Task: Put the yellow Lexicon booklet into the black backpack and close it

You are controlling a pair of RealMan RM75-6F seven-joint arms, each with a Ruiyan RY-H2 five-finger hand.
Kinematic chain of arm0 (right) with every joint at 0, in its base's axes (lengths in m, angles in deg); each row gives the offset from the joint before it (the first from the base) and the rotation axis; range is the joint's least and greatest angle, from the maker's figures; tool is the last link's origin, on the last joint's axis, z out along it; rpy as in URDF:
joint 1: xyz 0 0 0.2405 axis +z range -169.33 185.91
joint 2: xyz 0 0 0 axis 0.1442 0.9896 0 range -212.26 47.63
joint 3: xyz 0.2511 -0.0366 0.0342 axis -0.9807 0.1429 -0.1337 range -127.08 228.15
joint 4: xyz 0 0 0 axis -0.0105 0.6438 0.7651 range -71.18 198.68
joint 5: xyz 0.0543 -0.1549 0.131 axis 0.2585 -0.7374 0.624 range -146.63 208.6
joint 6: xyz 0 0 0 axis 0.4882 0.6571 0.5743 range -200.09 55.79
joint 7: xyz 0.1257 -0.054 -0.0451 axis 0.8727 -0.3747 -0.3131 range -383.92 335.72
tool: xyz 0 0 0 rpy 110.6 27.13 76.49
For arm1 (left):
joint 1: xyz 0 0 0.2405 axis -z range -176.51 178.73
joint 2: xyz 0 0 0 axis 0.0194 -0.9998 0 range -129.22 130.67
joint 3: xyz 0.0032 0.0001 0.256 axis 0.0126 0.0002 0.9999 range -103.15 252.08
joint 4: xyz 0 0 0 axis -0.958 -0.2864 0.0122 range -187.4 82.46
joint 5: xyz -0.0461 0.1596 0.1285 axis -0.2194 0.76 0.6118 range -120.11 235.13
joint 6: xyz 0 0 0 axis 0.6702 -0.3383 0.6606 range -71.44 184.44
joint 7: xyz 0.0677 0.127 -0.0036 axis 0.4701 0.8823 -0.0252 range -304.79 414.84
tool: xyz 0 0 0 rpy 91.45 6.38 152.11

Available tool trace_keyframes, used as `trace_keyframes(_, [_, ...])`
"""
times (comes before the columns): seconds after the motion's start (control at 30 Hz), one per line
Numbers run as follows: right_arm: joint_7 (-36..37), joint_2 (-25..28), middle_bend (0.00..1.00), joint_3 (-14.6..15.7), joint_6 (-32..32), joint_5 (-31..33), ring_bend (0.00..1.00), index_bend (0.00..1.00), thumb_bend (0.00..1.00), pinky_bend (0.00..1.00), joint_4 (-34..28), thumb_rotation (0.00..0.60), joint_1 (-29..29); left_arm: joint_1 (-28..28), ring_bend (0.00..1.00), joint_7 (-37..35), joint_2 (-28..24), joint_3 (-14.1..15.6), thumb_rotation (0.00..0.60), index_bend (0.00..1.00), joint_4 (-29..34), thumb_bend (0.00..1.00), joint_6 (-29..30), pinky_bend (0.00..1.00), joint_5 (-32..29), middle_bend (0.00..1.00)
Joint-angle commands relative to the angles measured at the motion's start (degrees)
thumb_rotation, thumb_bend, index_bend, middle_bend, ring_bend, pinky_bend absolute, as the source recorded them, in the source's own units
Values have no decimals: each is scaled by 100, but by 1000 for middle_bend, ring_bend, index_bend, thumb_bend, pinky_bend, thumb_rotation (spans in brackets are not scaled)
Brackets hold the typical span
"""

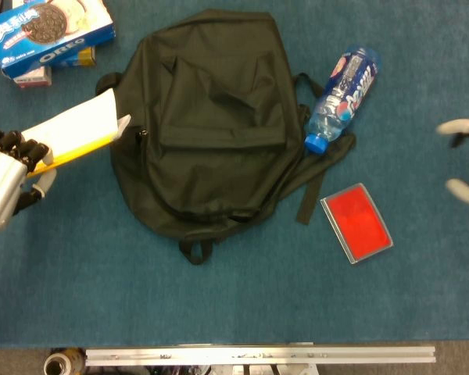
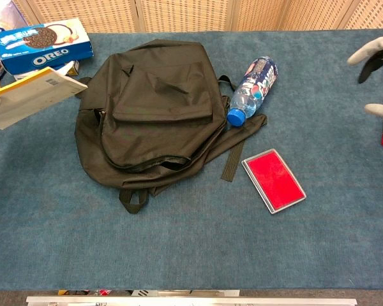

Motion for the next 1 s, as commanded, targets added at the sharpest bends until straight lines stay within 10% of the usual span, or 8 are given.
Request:
trace_keyframes(0.03, [-12,-232,441,-88,-436,69,303,300,165,408,-194,600,394,-16,526,-15,-97,71,600,765,81,357,108,573,177,674])
trace_keyframes(1.0, [-1932,-3455,441,-337,-1600,1810,303,300,30,409,1063,600,2343,-121,523,59,-246,186,600,771,200,357,261,573,577,673])
